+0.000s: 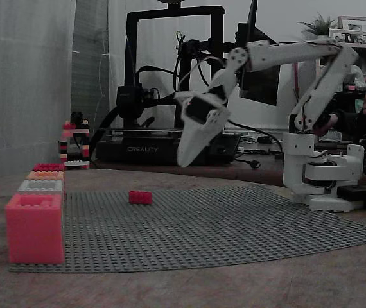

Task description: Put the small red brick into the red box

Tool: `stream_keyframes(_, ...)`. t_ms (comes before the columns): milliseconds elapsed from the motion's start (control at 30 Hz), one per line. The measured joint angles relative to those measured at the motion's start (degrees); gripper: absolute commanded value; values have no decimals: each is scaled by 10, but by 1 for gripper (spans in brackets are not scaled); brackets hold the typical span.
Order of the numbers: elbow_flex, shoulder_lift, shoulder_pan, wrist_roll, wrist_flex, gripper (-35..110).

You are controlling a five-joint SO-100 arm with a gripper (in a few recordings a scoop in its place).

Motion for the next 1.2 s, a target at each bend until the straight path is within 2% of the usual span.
stream_keyframes(133, -54, -76, 11, -32, -3, 18)
stream_keyframes(633, -187, -285, 13, -33, -48, 18)
stream_keyframes(1200, -214, -352, 11, -15, -92, 17)
